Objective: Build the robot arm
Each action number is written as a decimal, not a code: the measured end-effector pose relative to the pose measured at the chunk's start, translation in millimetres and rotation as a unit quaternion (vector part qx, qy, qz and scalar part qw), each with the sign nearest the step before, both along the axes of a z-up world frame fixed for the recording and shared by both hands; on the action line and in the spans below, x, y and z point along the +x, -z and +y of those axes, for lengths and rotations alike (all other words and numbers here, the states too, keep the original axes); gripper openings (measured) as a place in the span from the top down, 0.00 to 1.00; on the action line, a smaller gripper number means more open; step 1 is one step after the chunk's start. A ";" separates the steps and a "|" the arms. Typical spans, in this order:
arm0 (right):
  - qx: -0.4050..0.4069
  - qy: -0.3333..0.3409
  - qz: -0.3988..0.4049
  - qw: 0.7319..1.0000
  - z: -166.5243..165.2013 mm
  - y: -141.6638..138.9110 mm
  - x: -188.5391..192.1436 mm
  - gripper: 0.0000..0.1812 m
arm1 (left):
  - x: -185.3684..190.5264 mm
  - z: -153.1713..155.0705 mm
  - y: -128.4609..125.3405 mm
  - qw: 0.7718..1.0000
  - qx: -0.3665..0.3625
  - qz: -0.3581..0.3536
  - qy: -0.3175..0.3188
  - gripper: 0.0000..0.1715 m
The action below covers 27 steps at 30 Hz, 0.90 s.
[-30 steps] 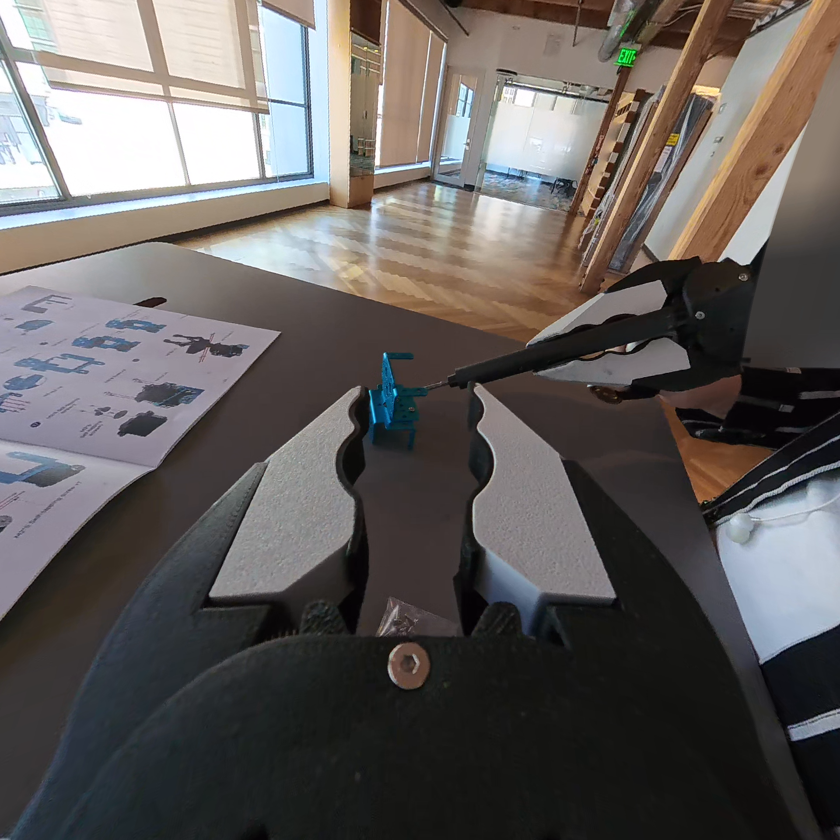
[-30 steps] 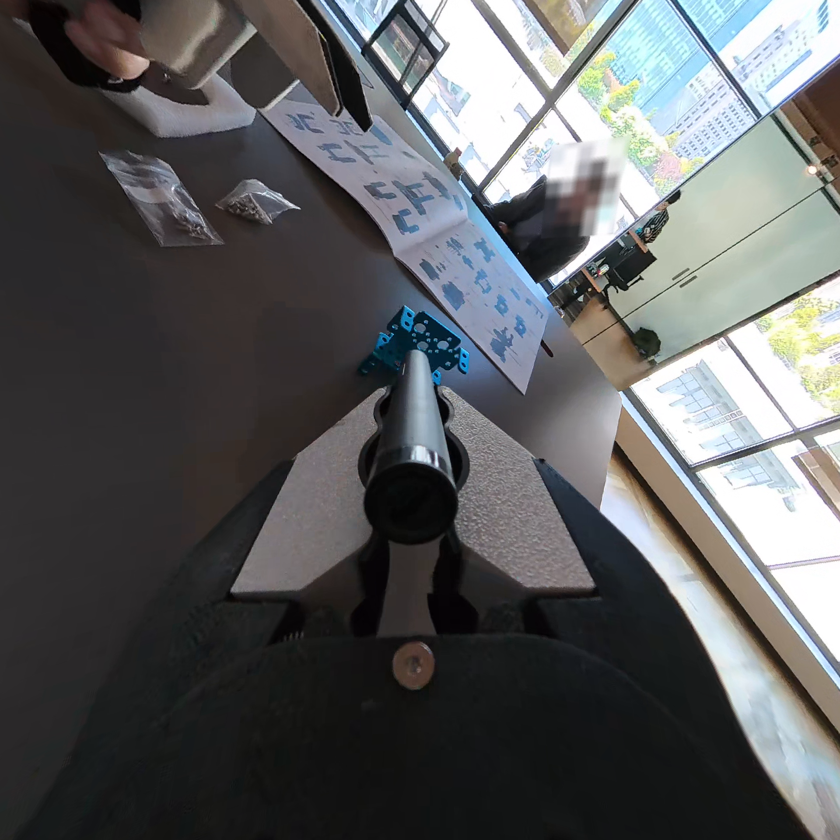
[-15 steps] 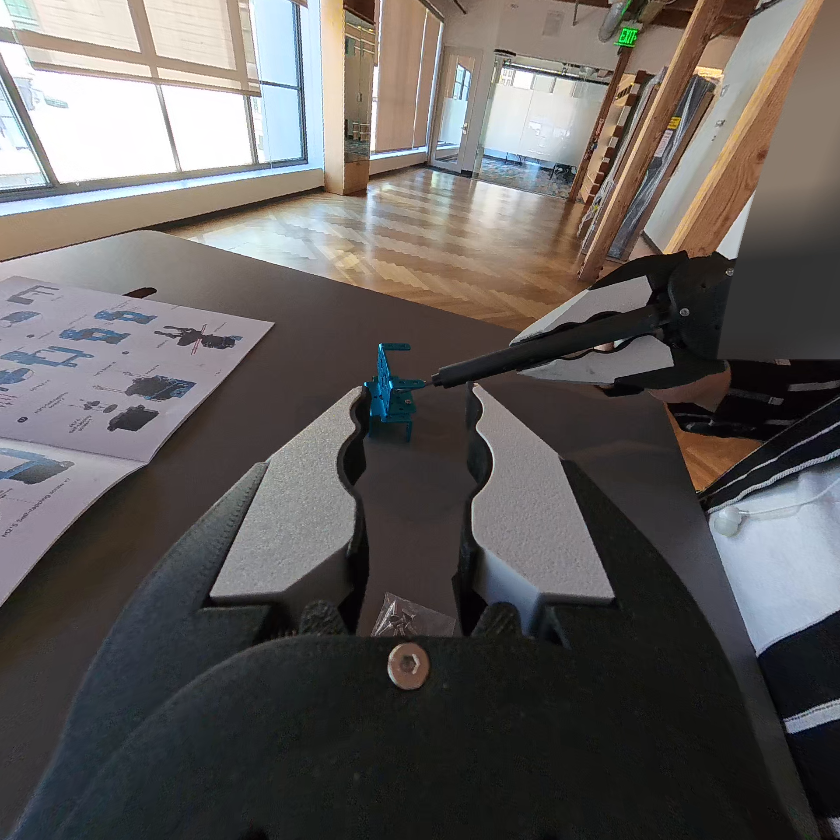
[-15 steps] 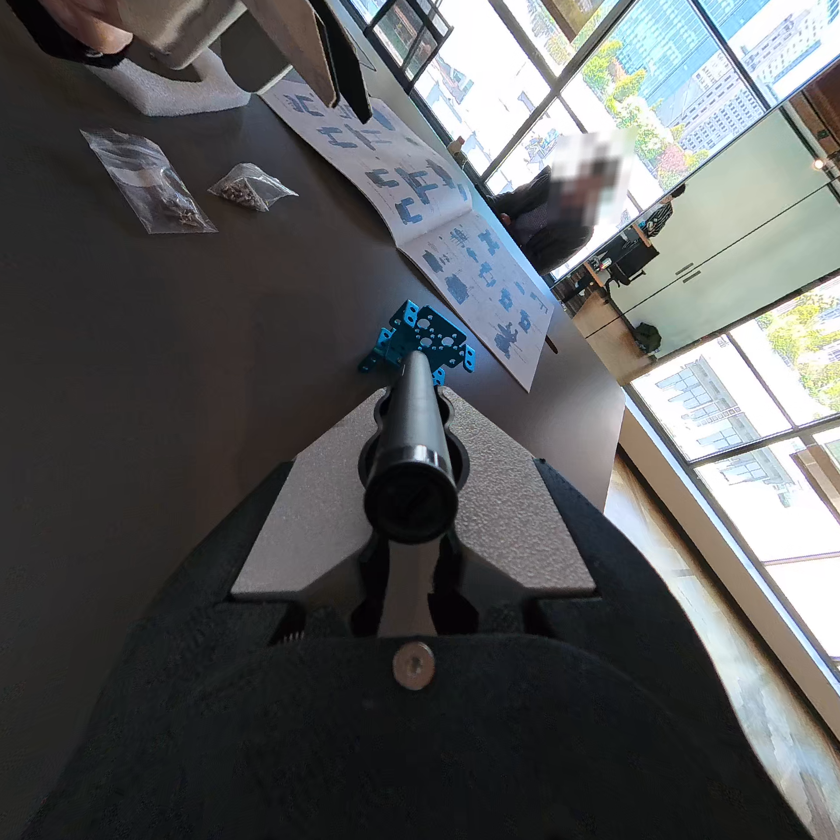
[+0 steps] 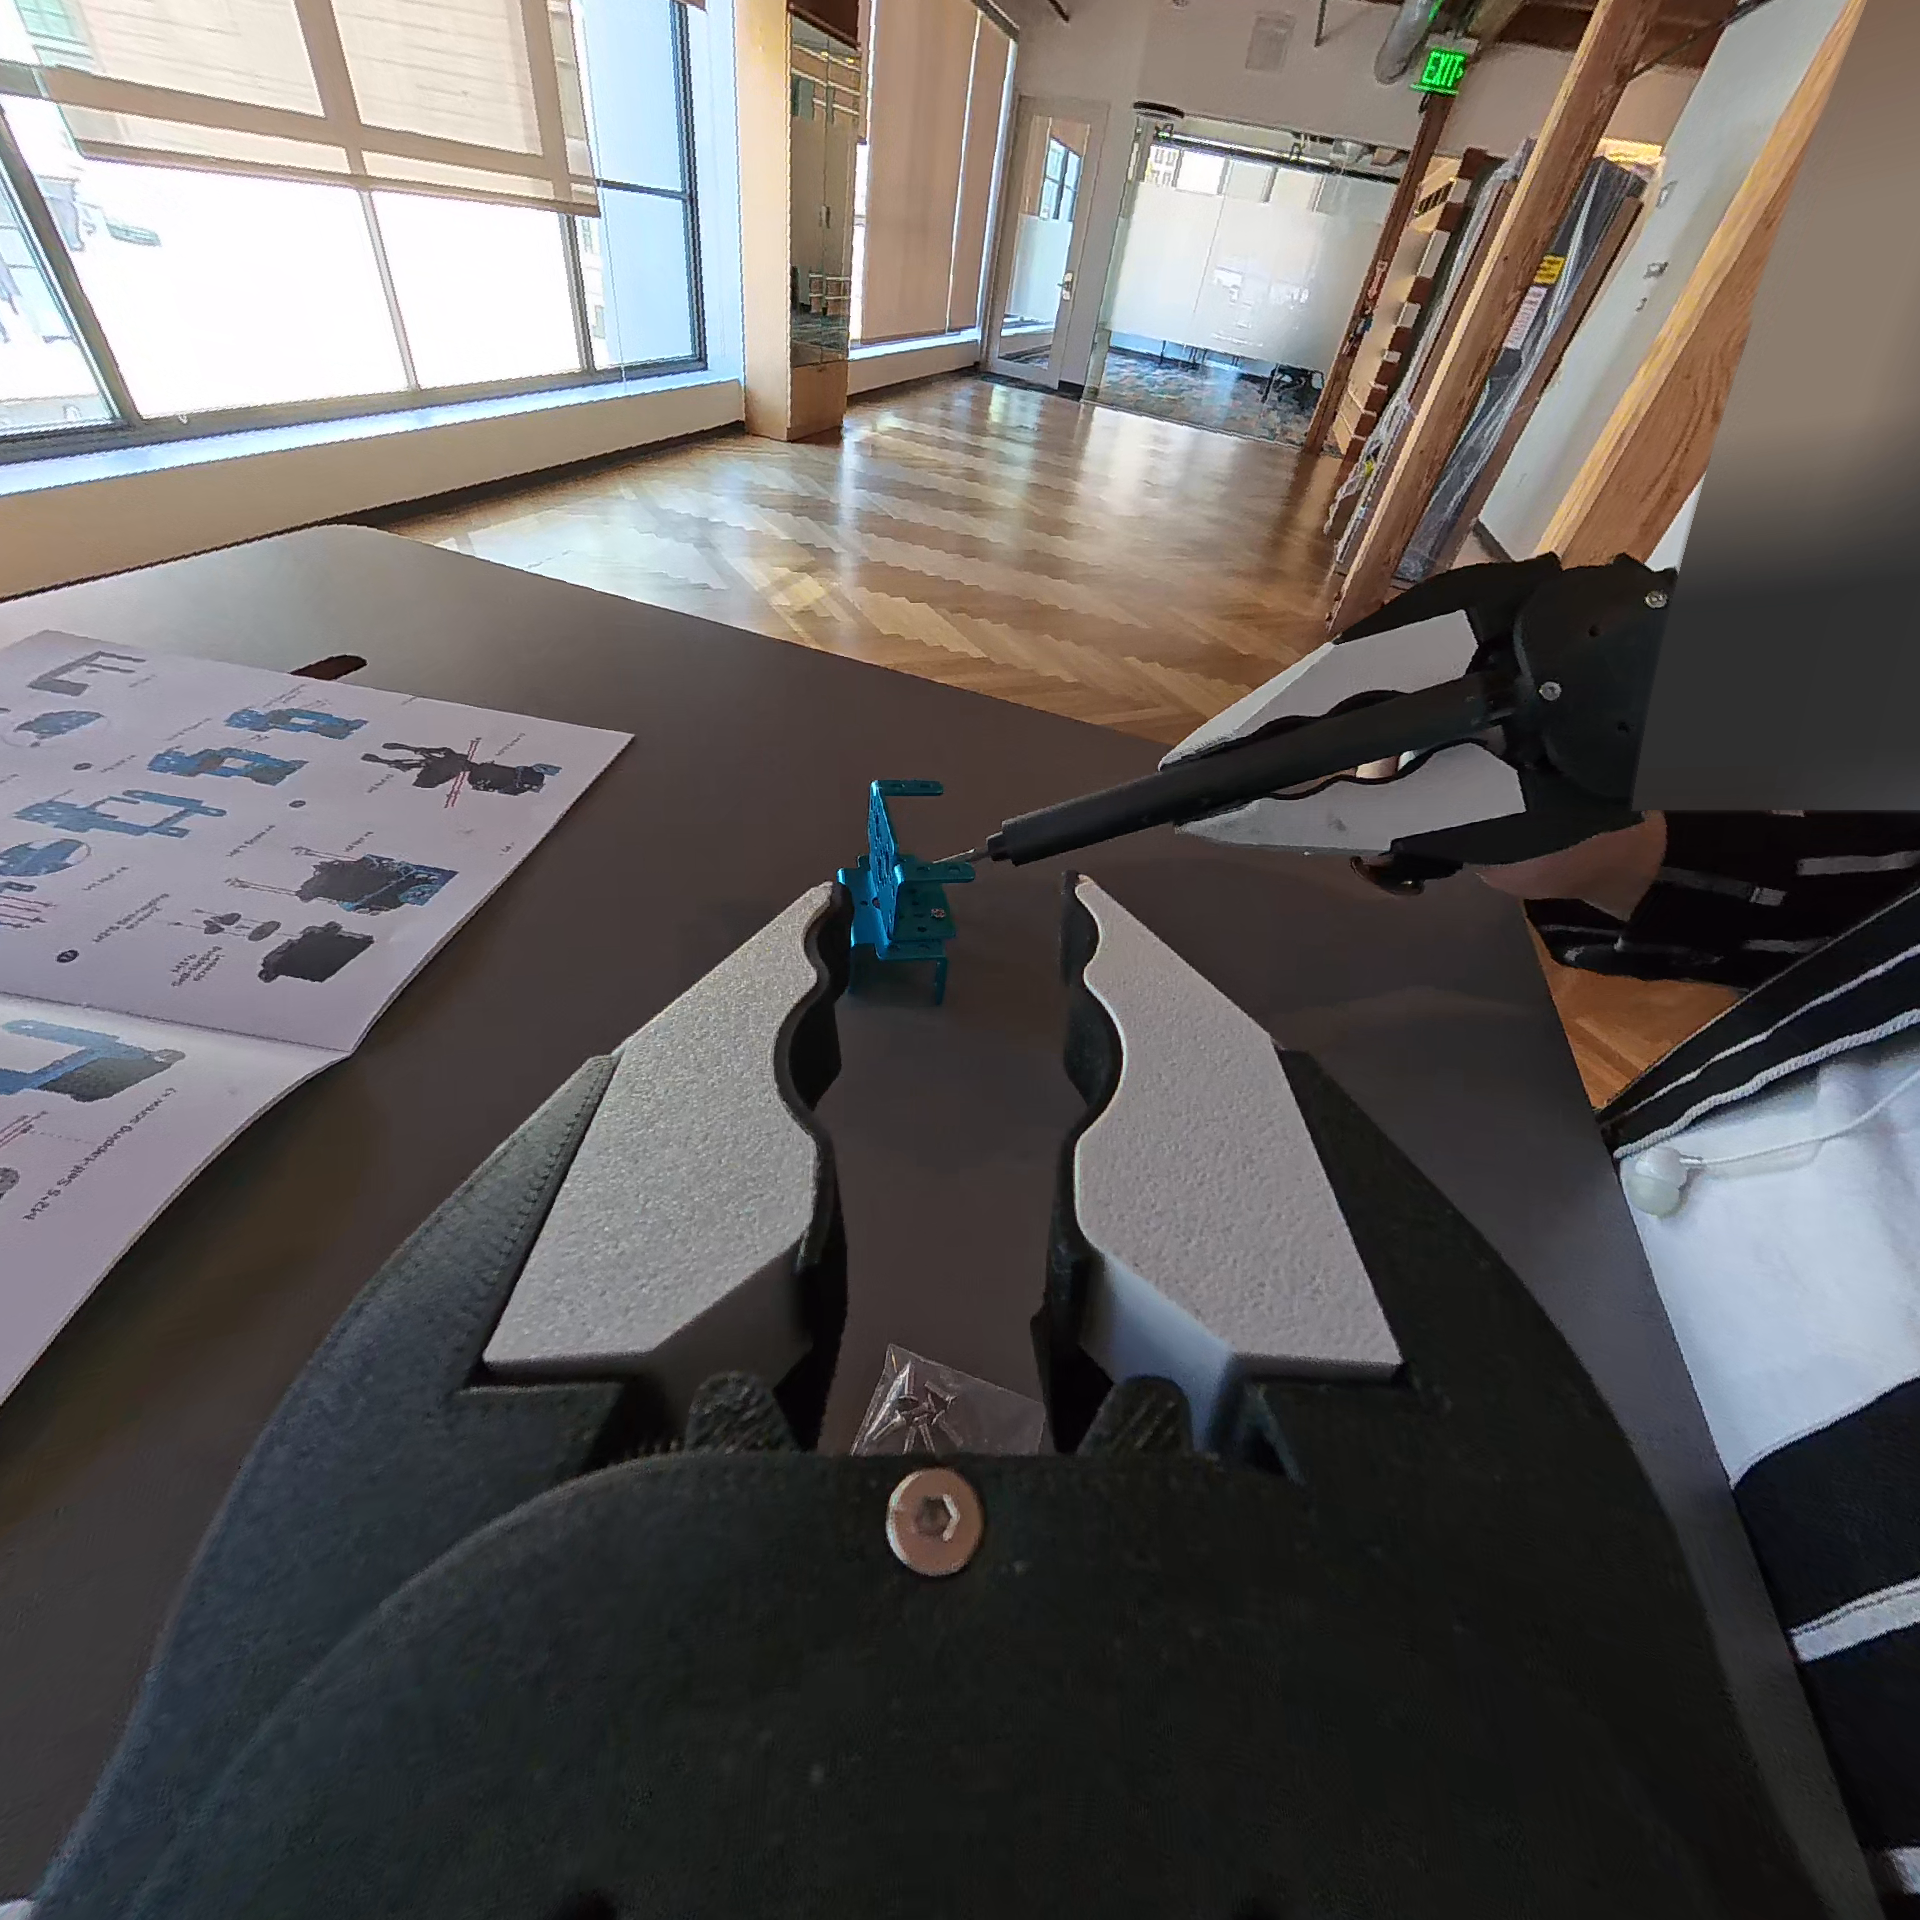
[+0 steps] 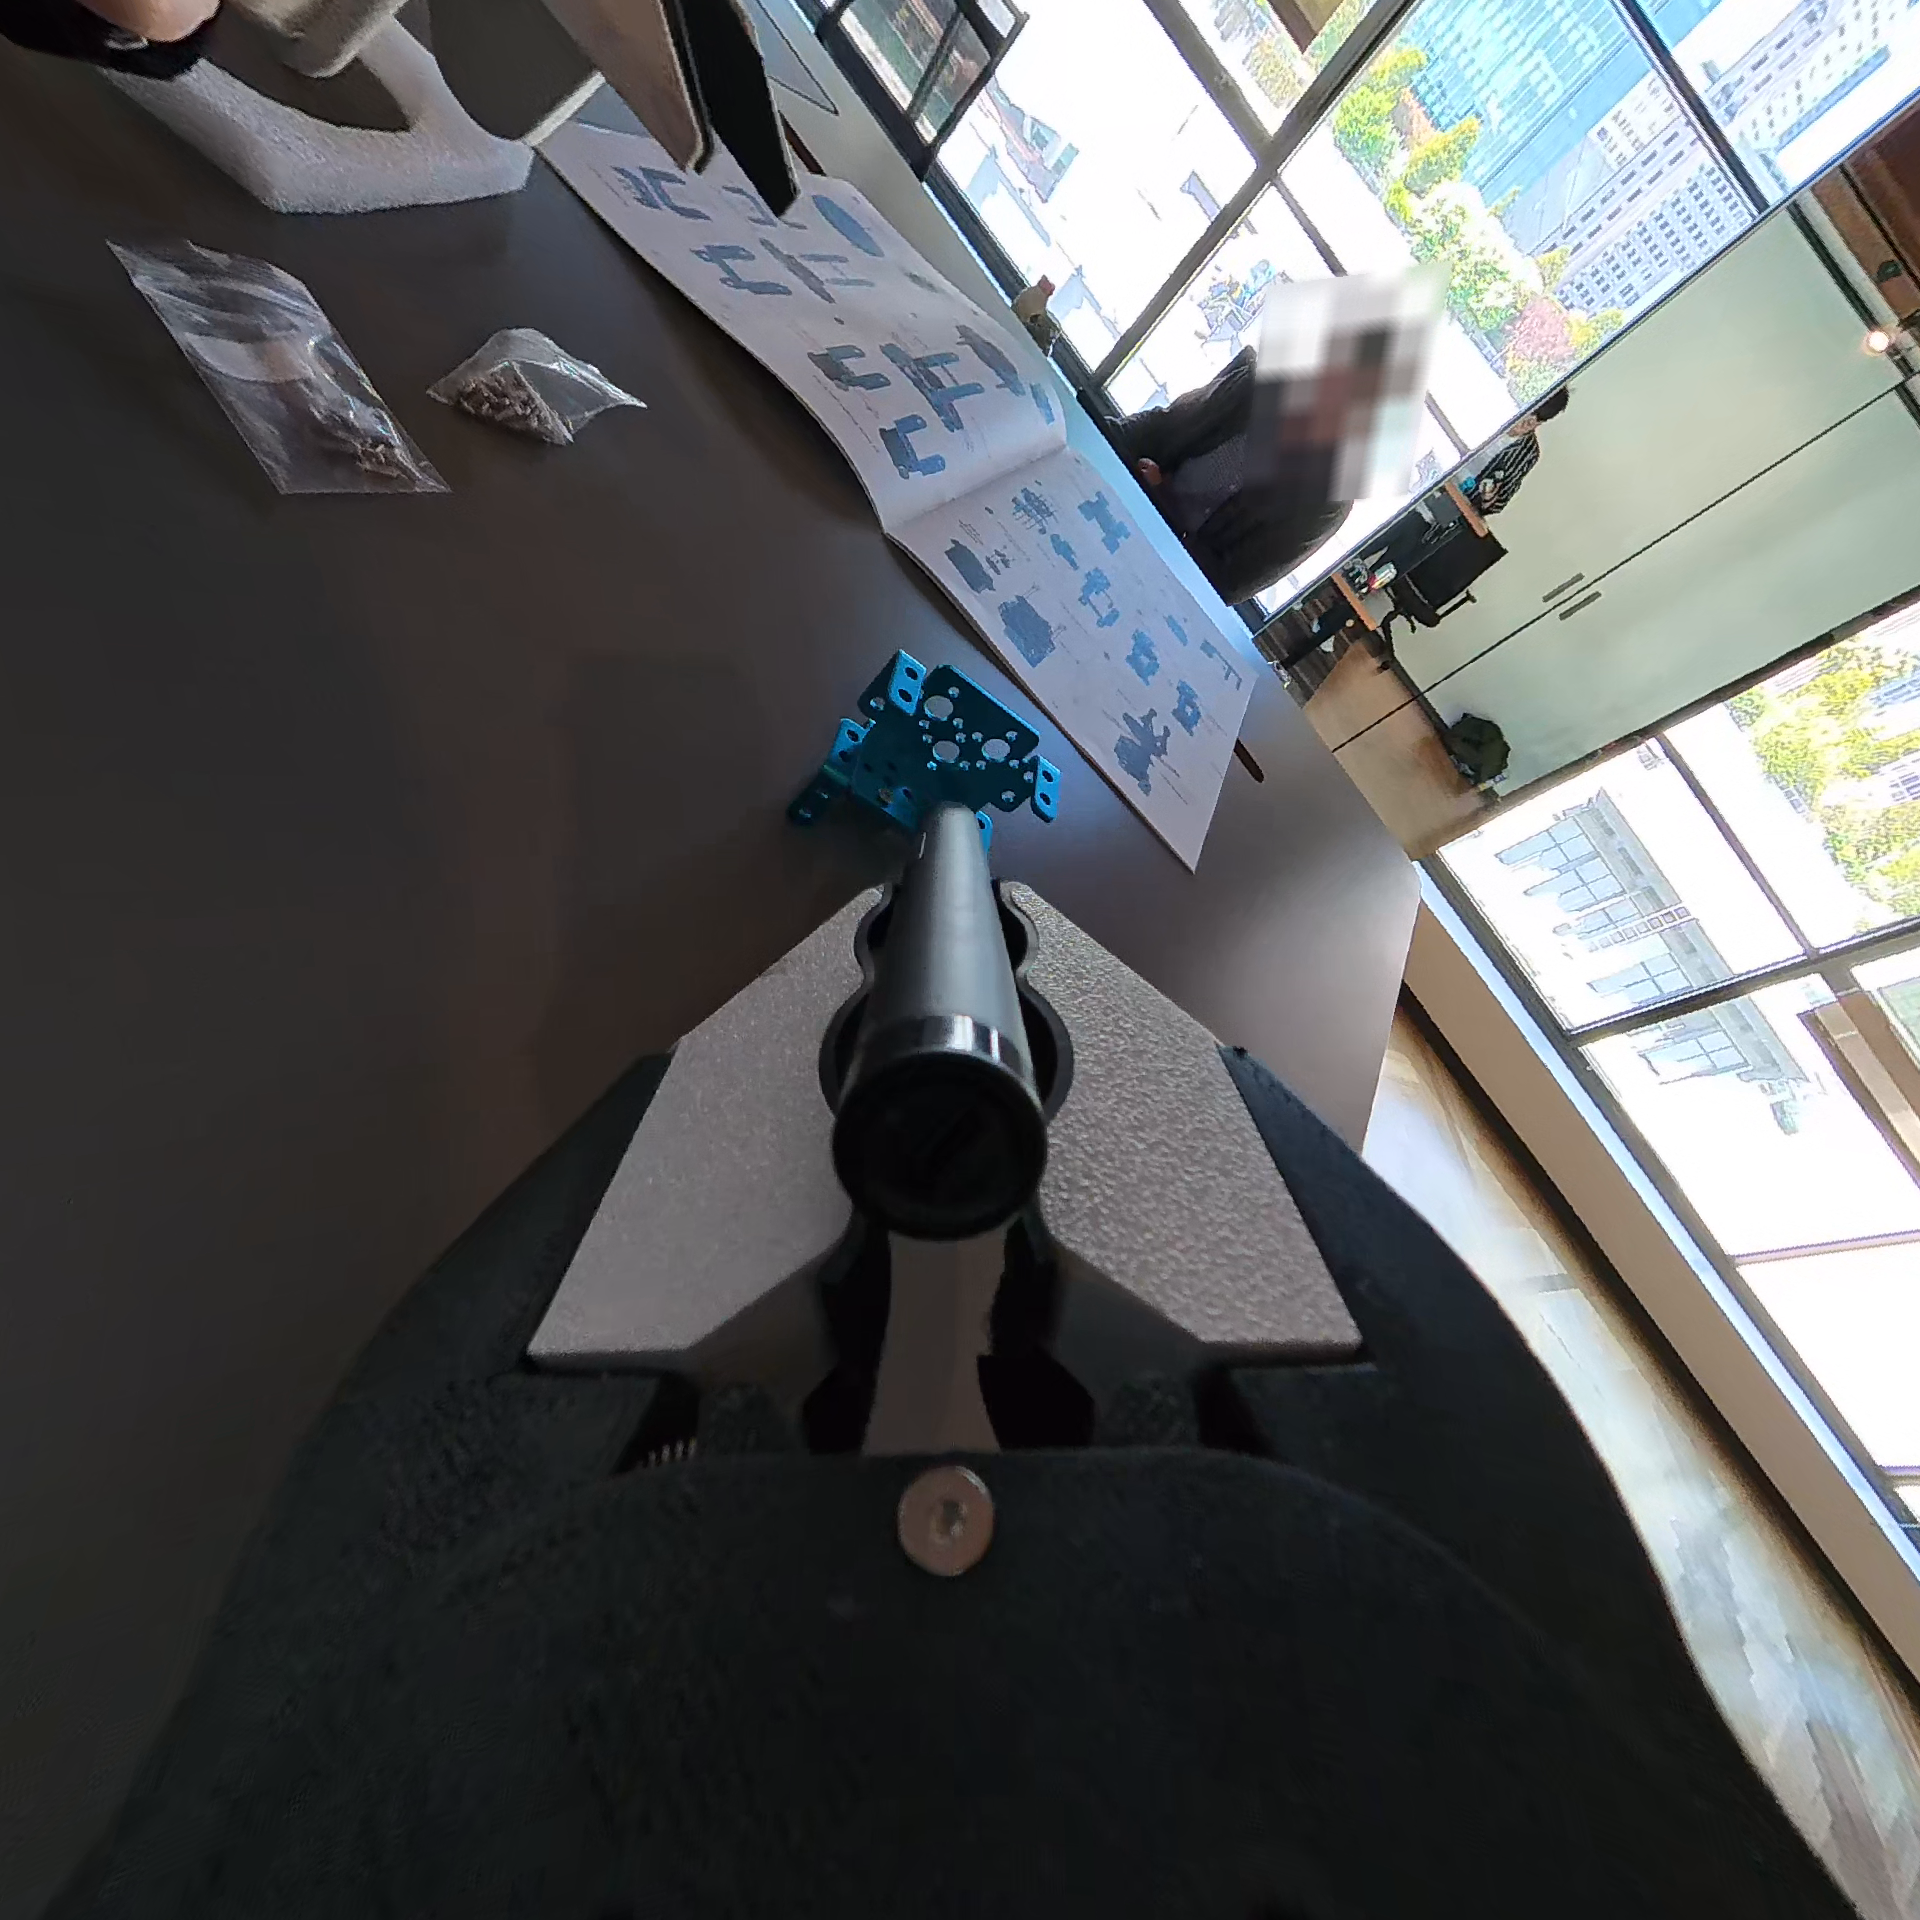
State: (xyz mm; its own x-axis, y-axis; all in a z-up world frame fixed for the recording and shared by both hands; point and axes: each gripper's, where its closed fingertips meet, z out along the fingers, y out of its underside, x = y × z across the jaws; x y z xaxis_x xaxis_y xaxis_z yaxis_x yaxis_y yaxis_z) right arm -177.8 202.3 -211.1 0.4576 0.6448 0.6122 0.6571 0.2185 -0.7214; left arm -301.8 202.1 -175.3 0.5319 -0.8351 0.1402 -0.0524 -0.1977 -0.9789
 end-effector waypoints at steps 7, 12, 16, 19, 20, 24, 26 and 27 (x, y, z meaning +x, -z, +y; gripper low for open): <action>-0.018 -0.005 0.018 1.000 -4.3 -10.6 0.7 0.91 | -0.1 -0.2 0.2 1.000 0.001 0.003 0.000 0.77; -0.053 -0.007 0.034 0.998 -4.3 -15.6 2.4 0.91 | 0.4 1.7 5.3 1.000 0.001 0.020 -0.006 0.77; -0.081 0.001 0.040 0.996 -1.6 -20.2 3.0 0.91 | -8.3 15.3 23.4 0.994 -0.002 0.088 -0.060 0.76; -0.099 0.011 0.034 0.994 1.4 -24.4 2.7 0.91 | -8.7 17.7 29.3 0.990 0.005 0.122 -0.075 0.75; -0.106 0.014 0.035 0.994 1.7 -25.7 2.7 0.91 | -8.4 18.7 29.7 0.989 0.004 0.124 -0.079 0.74; -0.133 0.027 0.038 0.990 2.5 -25.6 6.2 0.91 | -10.0 25.1 30.7 0.987 -0.011 0.125 -0.097 0.73; -0.138 0.030 0.037 0.989 2.6 -25.2 8.4 0.91 | -12.2 29.2 28.8 0.984 -0.011 0.138 -0.114 0.72; -0.139 0.029 0.036 0.989 2.2 -25.4 8.9 0.91 | -12.6 30.9 27.1 0.982 -0.009 0.143 -0.122 0.72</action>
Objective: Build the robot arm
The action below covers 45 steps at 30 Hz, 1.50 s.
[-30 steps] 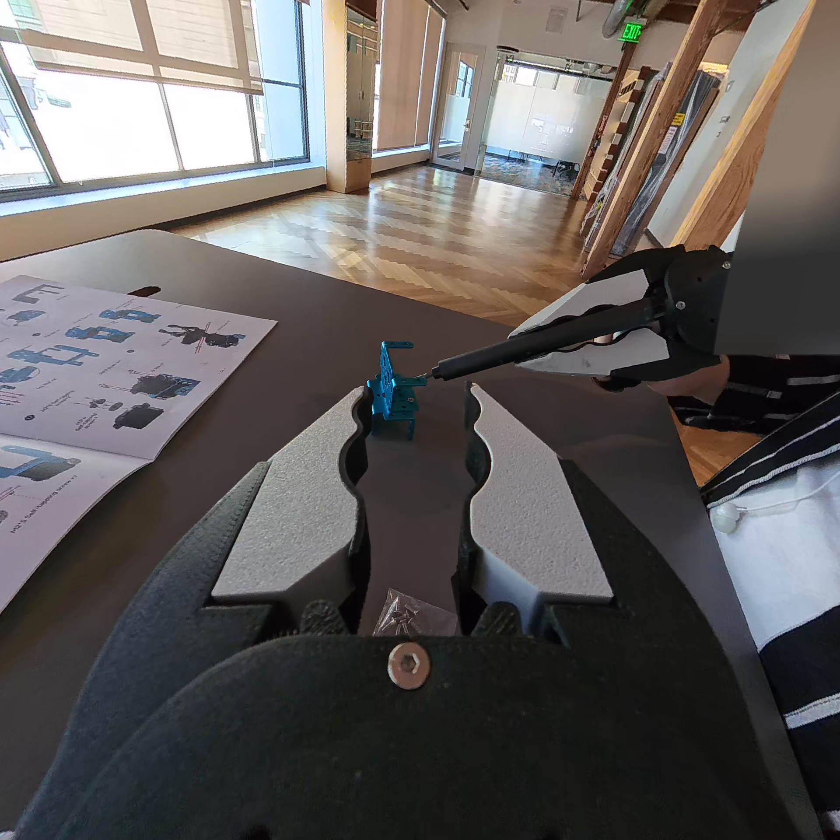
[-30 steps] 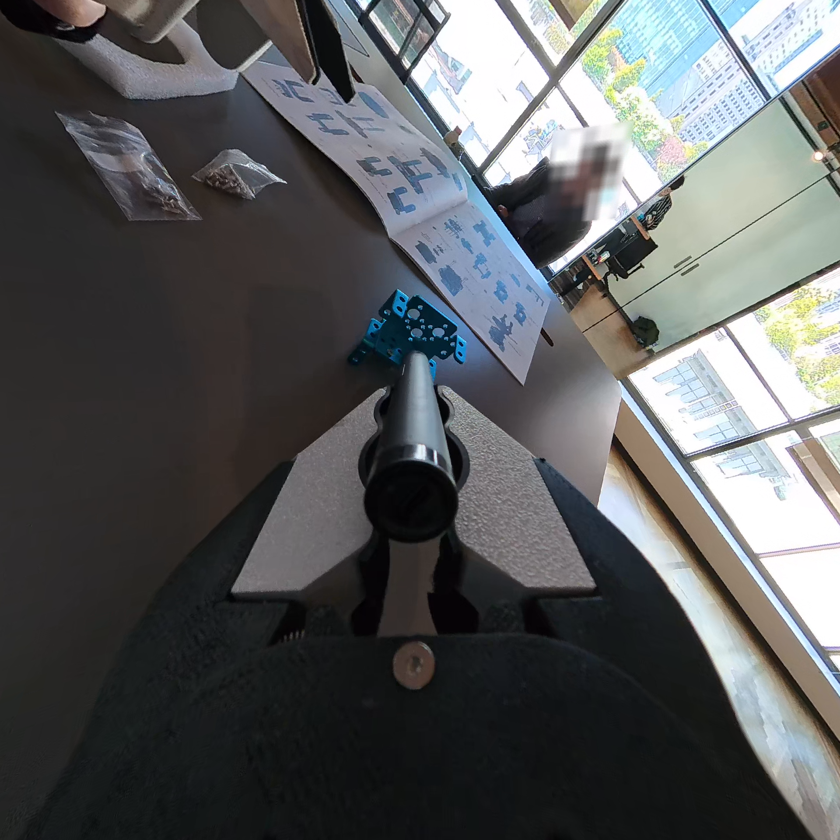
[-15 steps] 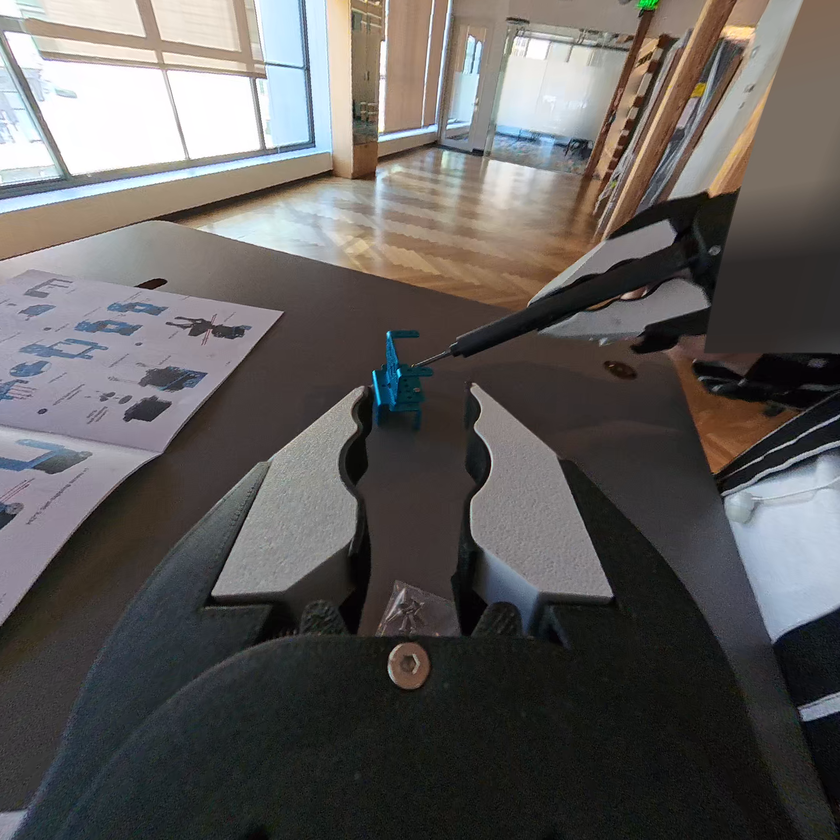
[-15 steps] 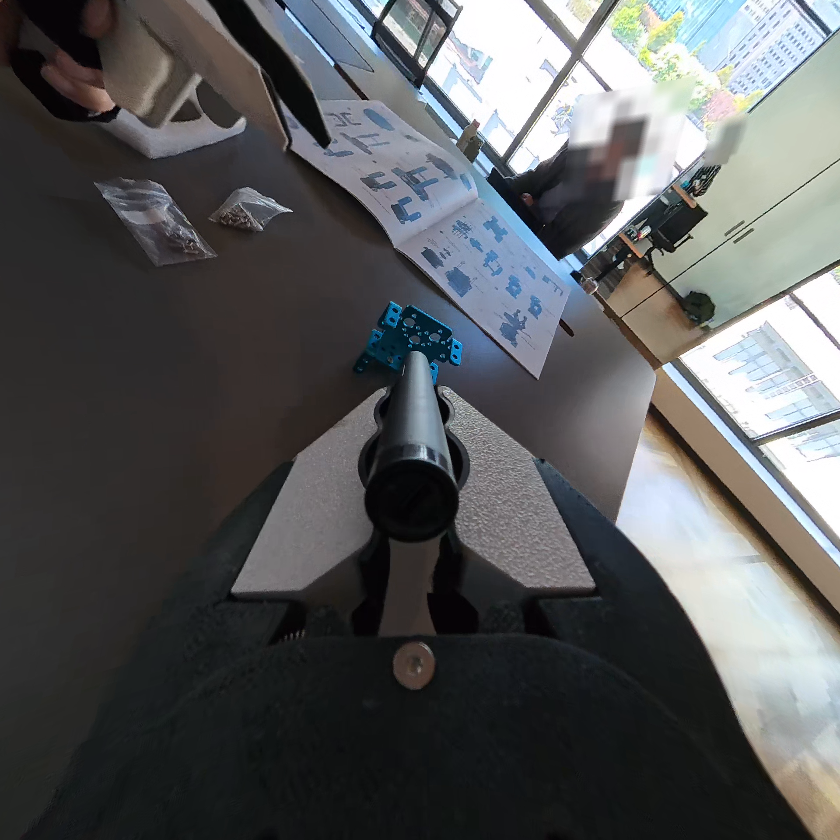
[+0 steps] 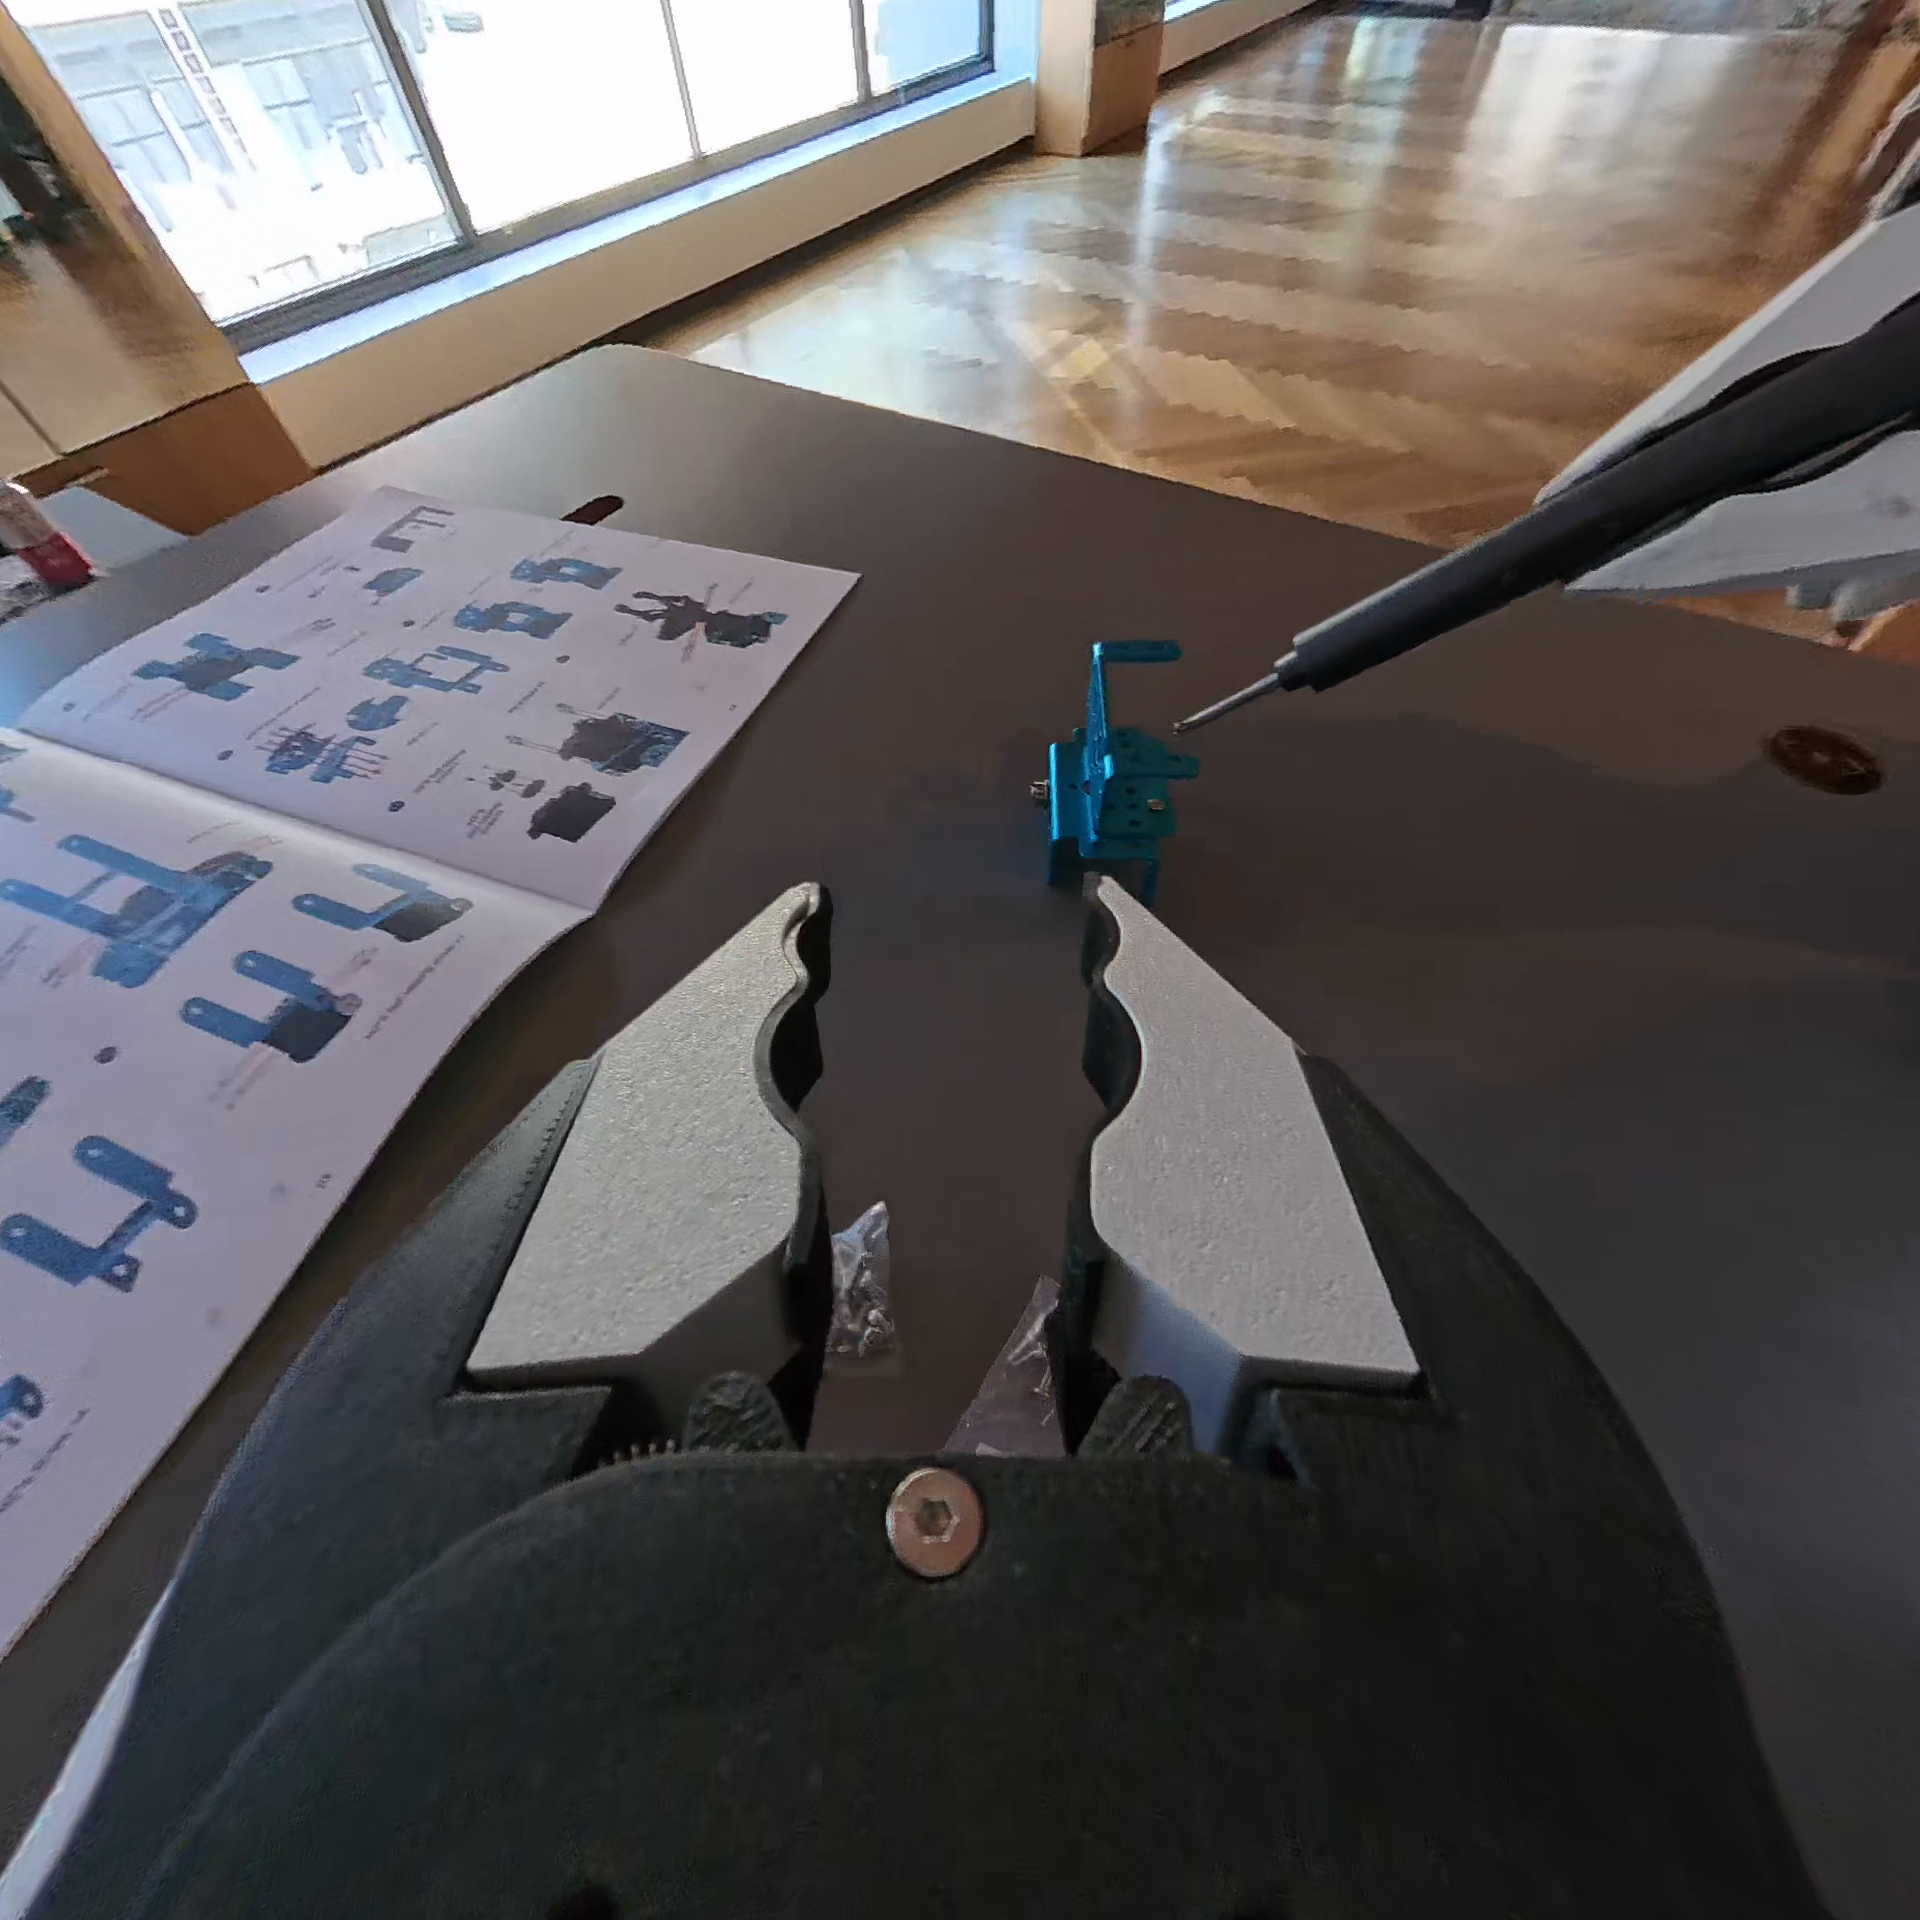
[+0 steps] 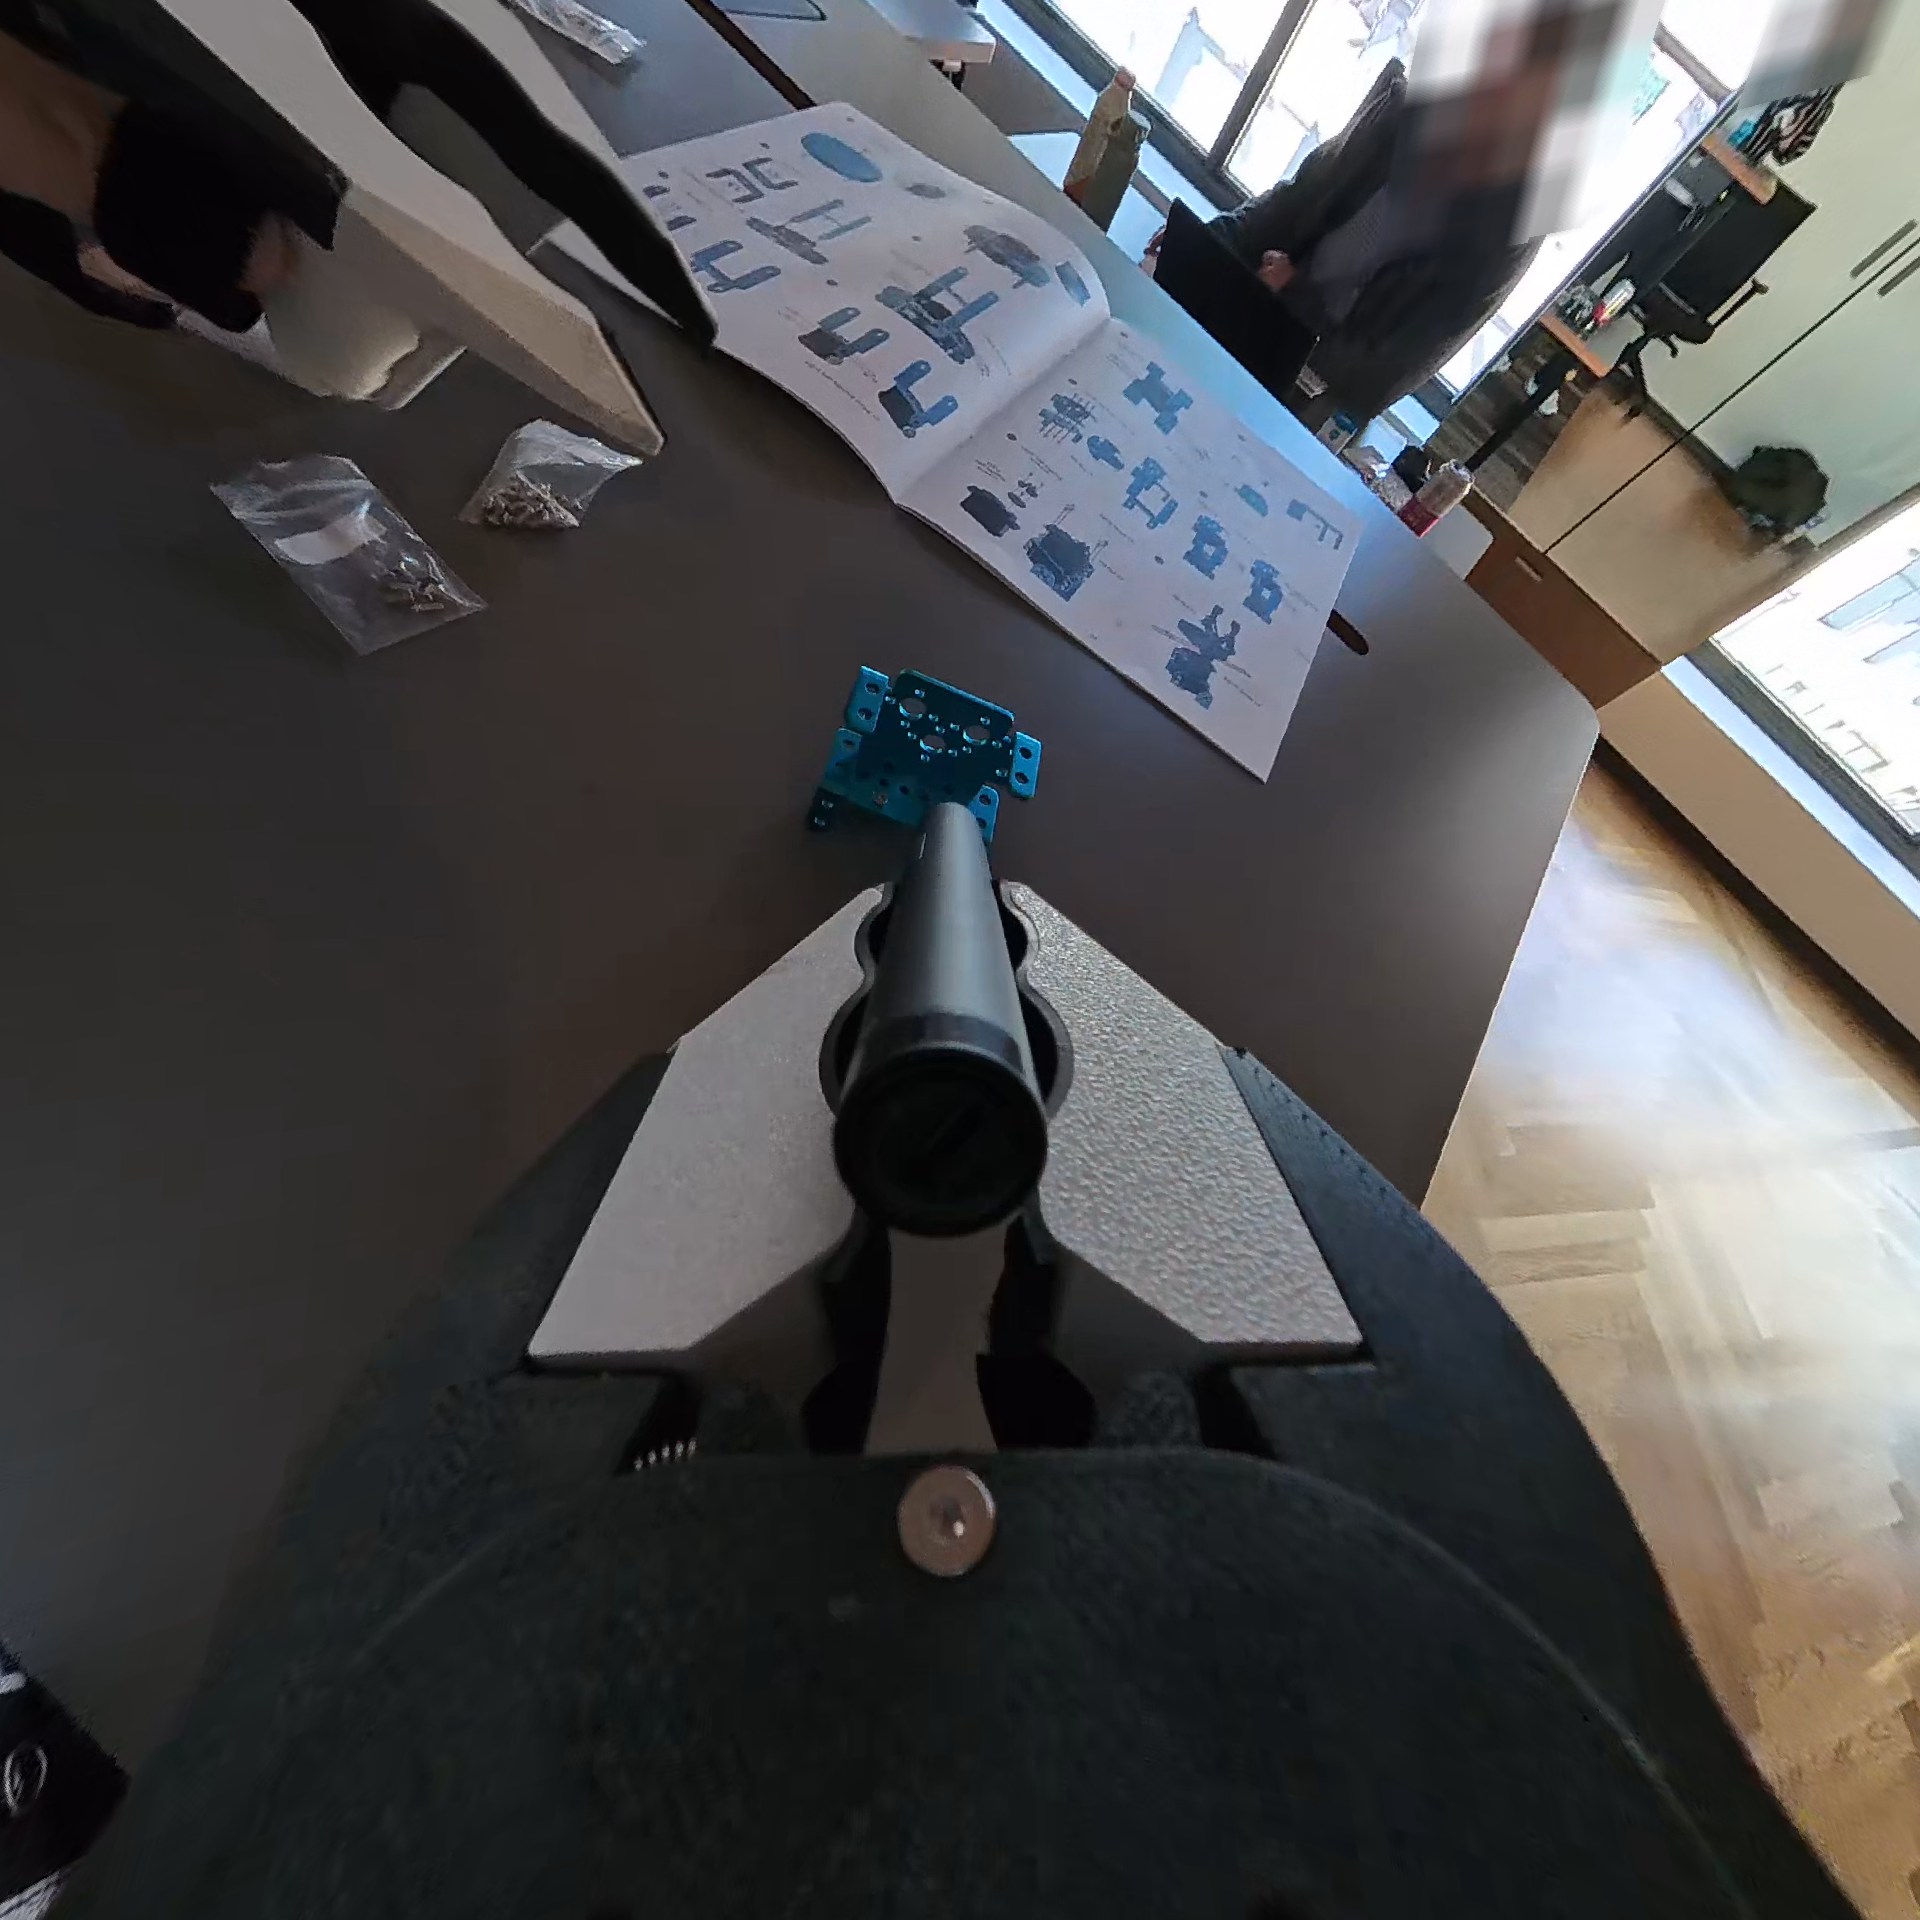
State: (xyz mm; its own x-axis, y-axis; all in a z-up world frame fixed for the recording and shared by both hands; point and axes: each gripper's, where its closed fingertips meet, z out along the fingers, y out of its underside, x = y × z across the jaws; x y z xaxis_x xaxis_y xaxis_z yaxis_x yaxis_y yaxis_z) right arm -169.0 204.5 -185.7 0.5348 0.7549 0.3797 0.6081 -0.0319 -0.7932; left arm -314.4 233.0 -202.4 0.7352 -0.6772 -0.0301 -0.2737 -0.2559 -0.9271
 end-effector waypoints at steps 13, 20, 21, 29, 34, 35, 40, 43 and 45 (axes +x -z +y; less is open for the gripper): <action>0.008 -0.021 -0.001 1.000 -10.6 -8.0 4.4 0.91 | 4.6 9.0 -14.1 0.996 -0.022 0.043 -0.076 0.69; 0.010 -0.037 0.030 0.999 -16.0 -19.3 8.0 0.91 | -27.7 23.9 -39.5 0.966 -0.018 0.148 -0.212 0.66; 0.008 -0.038 0.037 0.999 -16.1 -21.1 9.5 0.91 | -38.5 25.7 -43.0 0.953 -0.027 0.176 -0.245 0.64; -0.001 -0.042 0.079 0.996 -15.0 -28.0 20.2 0.91 | -63.5 27.6 -63.1 0.904 -0.006 0.264 -0.337 0.61; -0.036 -0.041 0.129 0.990 -11.6 -28.3 22.8 0.91 | -52.7 30.0 -47.1 0.921 -0.023 0.225 -0.316 0.60; -0.047 -0.040 0.144 0.988 -10.2 -28.4 23.0 0.91 | -52.2 31.9 -43.1 0.927 -0.025 0.208 -0.312 0.61; -0.106 -0.024 0.194 0.975 -1.1 -21.4 24.3 0.91 | -73.2 41.9 -13.3 0.929 -0.027 0.180 -0.323 0.61; -0.139 -0.016 0.220 0.965 3.8 -15.9 22.4 0.91 | -77.8 48.0 -0.1 0.938 -0.034 0.147 -0.311 0.63; -0.141 -0.005 0.224 0.964 9.3 -13.0 22.7 0.91 | -83.1 51.3 4.5 0.942 -0.034 0.136 -0.306 0.62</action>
State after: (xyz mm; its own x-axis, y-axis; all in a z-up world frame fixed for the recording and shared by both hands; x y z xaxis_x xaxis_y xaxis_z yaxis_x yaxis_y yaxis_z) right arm -146.3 213.8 -172.7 0.5894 0.8005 -0.1089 0.2070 -0.2799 -0.9374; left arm -397.5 284.3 -206.9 0.9598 -0.1360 -0.2455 -0.2805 -0.4991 -0.8199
